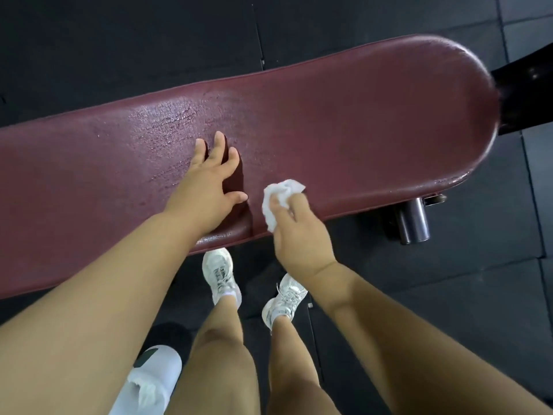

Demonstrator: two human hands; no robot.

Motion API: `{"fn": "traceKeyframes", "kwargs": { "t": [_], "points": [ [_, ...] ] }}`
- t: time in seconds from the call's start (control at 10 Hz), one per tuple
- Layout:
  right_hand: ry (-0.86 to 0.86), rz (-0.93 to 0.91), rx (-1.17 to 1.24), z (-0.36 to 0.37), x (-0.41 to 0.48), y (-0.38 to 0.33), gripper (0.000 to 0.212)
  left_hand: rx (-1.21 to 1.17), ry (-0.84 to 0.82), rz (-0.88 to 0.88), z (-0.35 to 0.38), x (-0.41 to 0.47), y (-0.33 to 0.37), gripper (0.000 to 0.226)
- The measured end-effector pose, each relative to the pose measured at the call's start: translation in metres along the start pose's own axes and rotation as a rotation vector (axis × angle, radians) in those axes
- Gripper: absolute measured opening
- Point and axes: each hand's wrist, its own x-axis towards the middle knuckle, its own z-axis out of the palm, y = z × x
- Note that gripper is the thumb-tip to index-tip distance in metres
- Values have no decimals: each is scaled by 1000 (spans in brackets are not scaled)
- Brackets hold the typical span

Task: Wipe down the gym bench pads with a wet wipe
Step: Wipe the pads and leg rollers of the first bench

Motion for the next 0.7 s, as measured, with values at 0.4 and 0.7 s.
{"fn": "traceKeyframes", "kwargs": {
  "t": [0.4,0.7],
  "points": [
    [381,383,46,3,8,-11,41,17,102,160,-12,-6,-25,67],
    [122,-2,40,9,21,-43,22,199,113,182,-35,-19,-109,65]
  ]
}}
